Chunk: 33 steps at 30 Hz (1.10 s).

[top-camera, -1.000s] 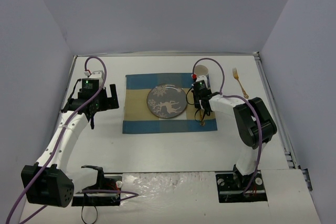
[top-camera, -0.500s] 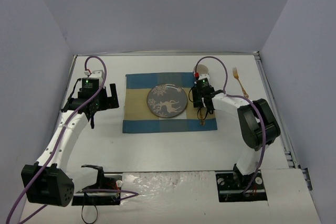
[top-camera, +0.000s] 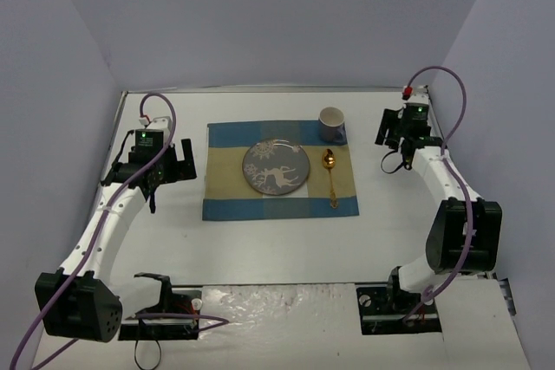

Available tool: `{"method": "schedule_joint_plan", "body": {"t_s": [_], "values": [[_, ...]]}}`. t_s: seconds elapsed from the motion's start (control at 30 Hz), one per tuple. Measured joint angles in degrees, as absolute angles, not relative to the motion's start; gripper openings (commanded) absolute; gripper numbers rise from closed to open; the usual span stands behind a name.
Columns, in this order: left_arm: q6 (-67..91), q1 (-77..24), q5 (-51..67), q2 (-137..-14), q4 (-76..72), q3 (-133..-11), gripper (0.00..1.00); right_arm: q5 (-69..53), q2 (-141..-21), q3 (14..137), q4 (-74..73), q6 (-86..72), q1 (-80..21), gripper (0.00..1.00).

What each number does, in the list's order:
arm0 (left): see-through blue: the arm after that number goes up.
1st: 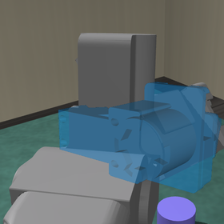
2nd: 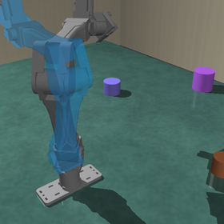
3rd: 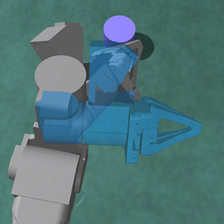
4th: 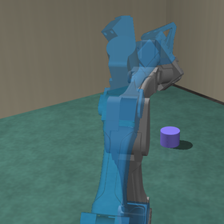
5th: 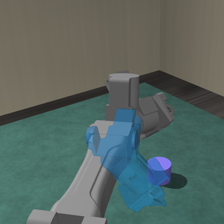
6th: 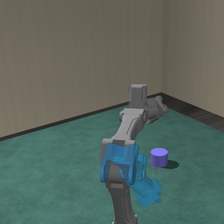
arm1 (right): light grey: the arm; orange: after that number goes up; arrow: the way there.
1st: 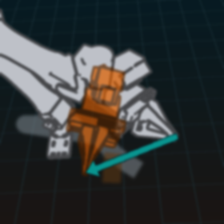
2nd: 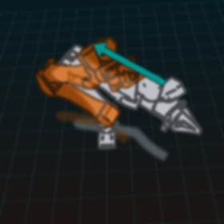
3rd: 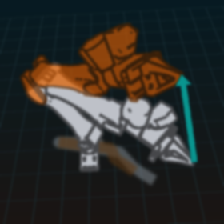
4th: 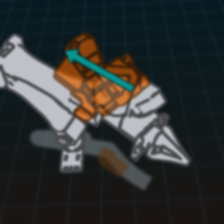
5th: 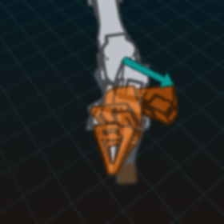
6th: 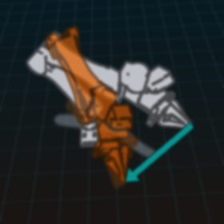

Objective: Set the dinner table for one person

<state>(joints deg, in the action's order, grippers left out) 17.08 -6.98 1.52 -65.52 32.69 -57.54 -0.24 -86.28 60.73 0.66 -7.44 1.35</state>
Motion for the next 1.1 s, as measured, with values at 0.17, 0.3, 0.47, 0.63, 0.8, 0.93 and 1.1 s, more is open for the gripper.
{"method": "schedule_joint_plan", "body": {"t_s": [0.17, 0.3, 0.47, 0.63, 0.8, 0.93, 1.1], "values": [[17.1, -6.98, 1.54, -65.54, 32.69, -57.54, 0.97, -1.65, -91.91, 64.2, 0.13, -7.01, 8.58, 0.63], [17.1, -6.98, 1.64, -65.54, 32.69, -57.54, 0.97, -2.31, -99.42, 68.48, -0.61, -4.89, 10.7, 0.63], [17.1, -6.98, 1.71, -65.73, 32.69, -57.54, 0.97, -3.88, -108.97, 75.06, -0.18, -1.18, 12.13, 0.61], [17.1, -6.98, 1.69, -66.73, 32.71, -57.54, 0.97, -4.79, -115.21, 79.6, -0.17, 2.58, 13.22, 0.59], [17.06, -6.98, 1.67, -68.03, 32.71, -57.54, 0.97, -6.56, -120.56, 84.43, 0.25, 5.34, 13.76, 0.57], [17.05, -6.98, 1.65, -68.77, 32.72, -57.54, 0.97, -8.07, -123.38, 85.87, 0.96, 6.77, 13.79, 0.54], [17.04, -6.98, 1.65, -69.07, 32.71, -57.54, 0.97, -9.49, -123.95, 86.34, 1.41, 8.03, 13.78, 0.49]]}}
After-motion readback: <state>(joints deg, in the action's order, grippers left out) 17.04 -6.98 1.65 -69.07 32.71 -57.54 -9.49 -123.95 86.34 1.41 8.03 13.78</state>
